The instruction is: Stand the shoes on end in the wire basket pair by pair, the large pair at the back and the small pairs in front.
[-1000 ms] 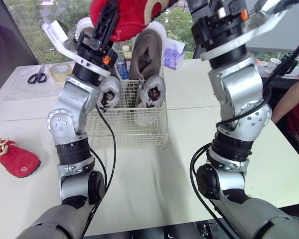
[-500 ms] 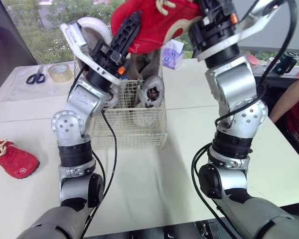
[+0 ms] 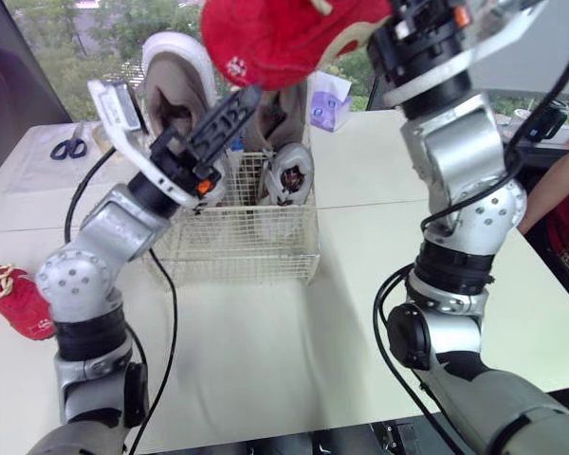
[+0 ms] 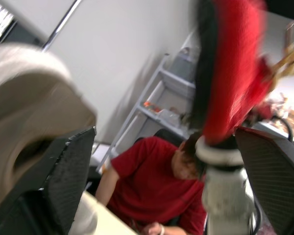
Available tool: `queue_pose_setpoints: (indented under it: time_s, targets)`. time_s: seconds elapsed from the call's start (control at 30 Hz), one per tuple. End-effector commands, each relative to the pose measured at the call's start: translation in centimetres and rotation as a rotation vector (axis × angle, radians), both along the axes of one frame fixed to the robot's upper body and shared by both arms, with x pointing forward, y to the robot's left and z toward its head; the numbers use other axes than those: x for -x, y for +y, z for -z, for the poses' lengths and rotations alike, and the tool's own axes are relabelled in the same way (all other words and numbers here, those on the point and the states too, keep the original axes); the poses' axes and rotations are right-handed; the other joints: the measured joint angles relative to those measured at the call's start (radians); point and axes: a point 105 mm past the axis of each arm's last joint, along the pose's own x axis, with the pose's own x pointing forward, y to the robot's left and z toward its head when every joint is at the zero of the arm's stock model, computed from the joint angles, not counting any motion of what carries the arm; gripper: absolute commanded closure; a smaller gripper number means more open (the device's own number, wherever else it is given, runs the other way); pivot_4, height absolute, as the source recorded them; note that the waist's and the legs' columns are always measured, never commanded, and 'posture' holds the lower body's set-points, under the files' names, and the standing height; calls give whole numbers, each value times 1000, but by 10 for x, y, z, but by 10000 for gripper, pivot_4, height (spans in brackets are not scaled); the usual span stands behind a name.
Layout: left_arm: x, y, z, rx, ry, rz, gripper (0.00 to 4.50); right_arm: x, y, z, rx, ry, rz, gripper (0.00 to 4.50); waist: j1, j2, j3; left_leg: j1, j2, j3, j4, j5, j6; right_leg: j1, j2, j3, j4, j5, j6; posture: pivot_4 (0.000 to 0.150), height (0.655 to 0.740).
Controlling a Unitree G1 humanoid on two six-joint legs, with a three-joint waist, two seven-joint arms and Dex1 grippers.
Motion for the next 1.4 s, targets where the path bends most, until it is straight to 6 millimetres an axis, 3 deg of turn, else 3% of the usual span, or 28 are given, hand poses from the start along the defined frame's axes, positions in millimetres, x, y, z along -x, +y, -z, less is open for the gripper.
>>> queue_pose_setpoints:
  time_s: [0.03,0.17,0.23,0.37,0.53,0.73,0.9,1.0,1.1,1.13,1.4]
  targets:
    - [28,14,8,-141,-8,-74,930,20,-11,-5,246,-246,36,29492,0,0,0,0,0,0,0,0,1,0,-1,0,0,0,0,1500,7400]
    - [42,26,35,-364,43,-166,930,20,3,36,683,-435,18,29492,3,1,1,-1,-1,1,-1,-1,2,-1,-2,0,-2,-2,-4,1500,7400]
    - [48,30,45,-401,76,-180,930,21,12,50,771,-500,-23,29492,-3,2,1,0,-1,1,-2,-2,1,-2,-2,0,-2,-3,-4,1500,7400]
    - [61,31,72,-554,121,-189,930,17,24,76,873,-573,-89,29492,2,3,2,0,0,2,-5,1,-3,-5,-1,0,-2,-3,-4,1500,7400]
    - [71,39,86,-579,171,-210,930,5,33,103,960,-622,-100,29492,6,3,2,-2,0,3,-8,0,-7,-8,-2,0,-3,-2,-5,1500,7400]
    - [72,42,84,-580,168,-219,930,-10,37,135,1052,-643,-113,29492,5,3,2,-2,-2,3,-13,5,-13,-9,-2,1,-4,-2,-5,1500,7400]
    - [71,43,83,-593,165,-217,930,-17,37,148,1069,-622,-133,29492,5,3,2,-2,-2,3,-14,6,-12,-10,-1,1,-4,-3,-5,1500,7400]
    - [70,47,81,-602,163,-225,0,-19,34,150,1075,-613,-126,17880,6,2,1,-2,-2,3,-14,6,-12,-9,-1,1,-4,-3,-5,1500,7400]
    - [70,49,80,-606,161,-227,0,-17,32,145,1068,-616,-112,2412,4,3,2,-2,-2,3,-14,6,-12,-10,-2,1,-4,-3,-5,1500,7400]
    - [69,50,79,-608,160,-229,0,-17,31,143,1066,-618,-106,712,4,3,2,-2,-2,3,-14,6,-12,-10,-2,1,-4,-3,-5,1500,7400]
    - [61,60,73,-618,144,-252,0,2,29,121,998,-603,-132,712,4,2,1,-2,-2,3,-14,7,-13,-11,-1,1,-2,-3,-6,1500,7400]
